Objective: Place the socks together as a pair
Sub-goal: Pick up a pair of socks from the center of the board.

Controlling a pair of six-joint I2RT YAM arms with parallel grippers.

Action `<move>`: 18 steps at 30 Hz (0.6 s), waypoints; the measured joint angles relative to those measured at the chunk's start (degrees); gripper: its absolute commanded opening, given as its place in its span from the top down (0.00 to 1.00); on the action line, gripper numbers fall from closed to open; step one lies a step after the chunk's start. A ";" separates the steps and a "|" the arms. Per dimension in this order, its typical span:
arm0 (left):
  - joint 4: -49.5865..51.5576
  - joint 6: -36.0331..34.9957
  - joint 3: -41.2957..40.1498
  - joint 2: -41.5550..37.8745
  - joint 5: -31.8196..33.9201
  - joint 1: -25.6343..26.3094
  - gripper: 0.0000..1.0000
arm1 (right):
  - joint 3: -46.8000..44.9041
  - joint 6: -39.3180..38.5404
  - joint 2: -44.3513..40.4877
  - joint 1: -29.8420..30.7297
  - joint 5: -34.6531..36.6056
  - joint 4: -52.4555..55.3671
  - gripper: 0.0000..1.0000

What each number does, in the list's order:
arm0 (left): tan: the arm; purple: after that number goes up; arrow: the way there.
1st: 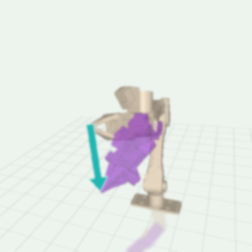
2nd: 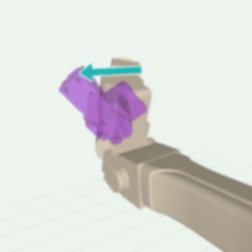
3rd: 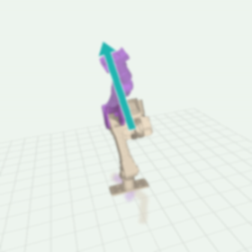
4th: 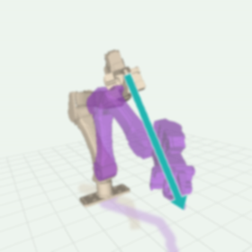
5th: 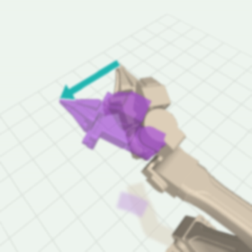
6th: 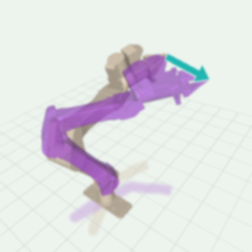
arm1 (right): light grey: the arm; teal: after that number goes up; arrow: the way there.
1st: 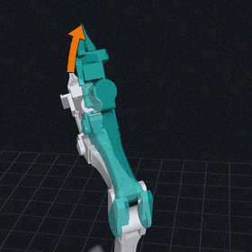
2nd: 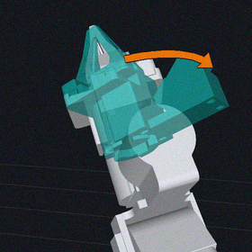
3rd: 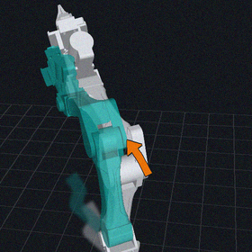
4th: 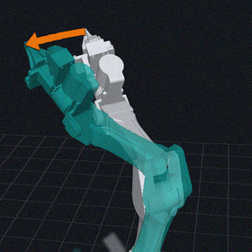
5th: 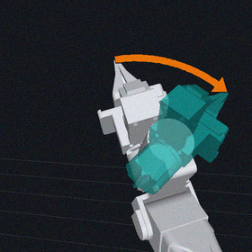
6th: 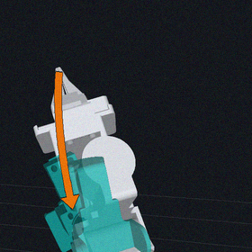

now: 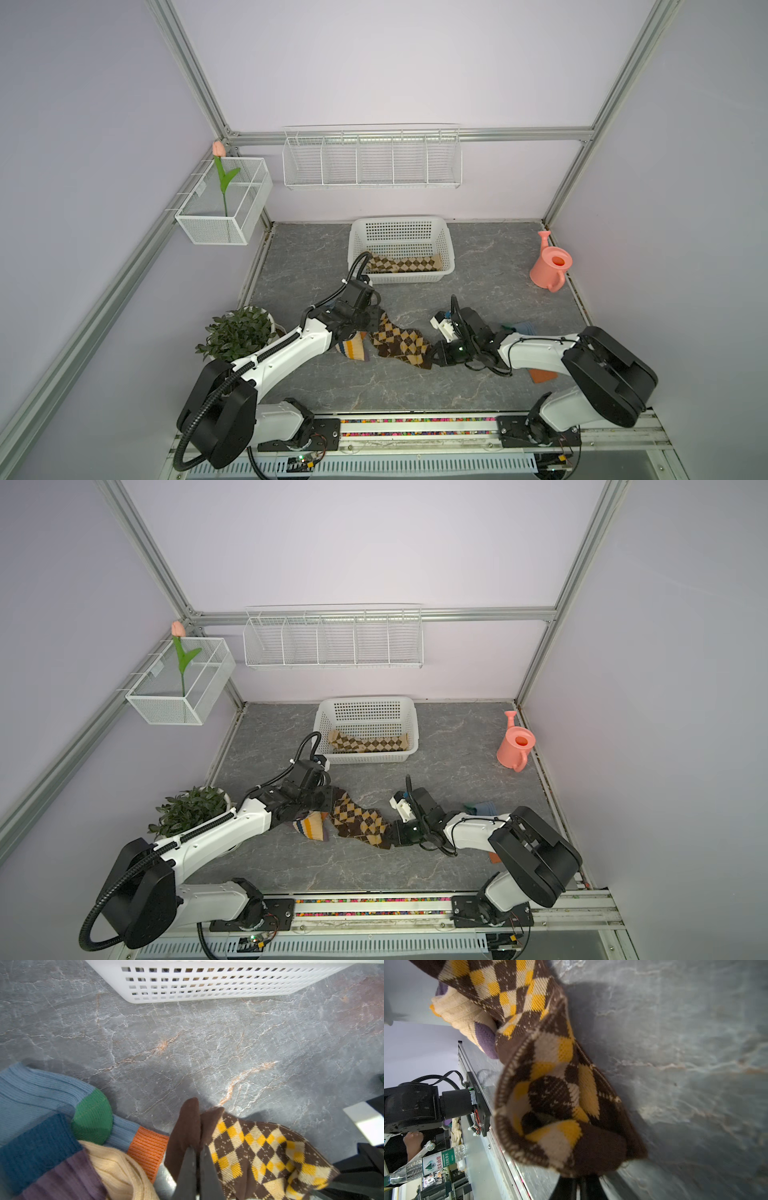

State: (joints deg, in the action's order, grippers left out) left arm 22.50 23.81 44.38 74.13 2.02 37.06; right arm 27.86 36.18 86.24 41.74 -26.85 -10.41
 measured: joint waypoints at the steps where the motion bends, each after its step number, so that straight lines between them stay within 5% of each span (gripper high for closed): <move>1: 0.00 0.11 0.00 0.00 -0.28 0.00 1.00 | 0.04 -0.20 0.04 0.00 0.04 0.02 0.91; 6: -1.31 1.33 0.00 -0.33 -3.65 0.00 1.00 | 1.03 -2.40 -1.79 -0.33 3.13 4.26 0.87; 14: -3.10 2.43 0.07 -0.42 -5.97 0.00 1.00 | 4.33 -8.35 -13.44 -2.27 13.07 20.68 0.61; 18: -3.10 3.04 0.07 -0.35 -5.40 0.00 1.00 | 7.89 -10.64 -17.59 -1.92 18.69 28.11 0.58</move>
State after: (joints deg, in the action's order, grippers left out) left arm 19.40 26.85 44.45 73.78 -3.38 37.06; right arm 35.75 25.54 68.64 39.81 -8.16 17.69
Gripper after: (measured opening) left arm 0.041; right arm 0.417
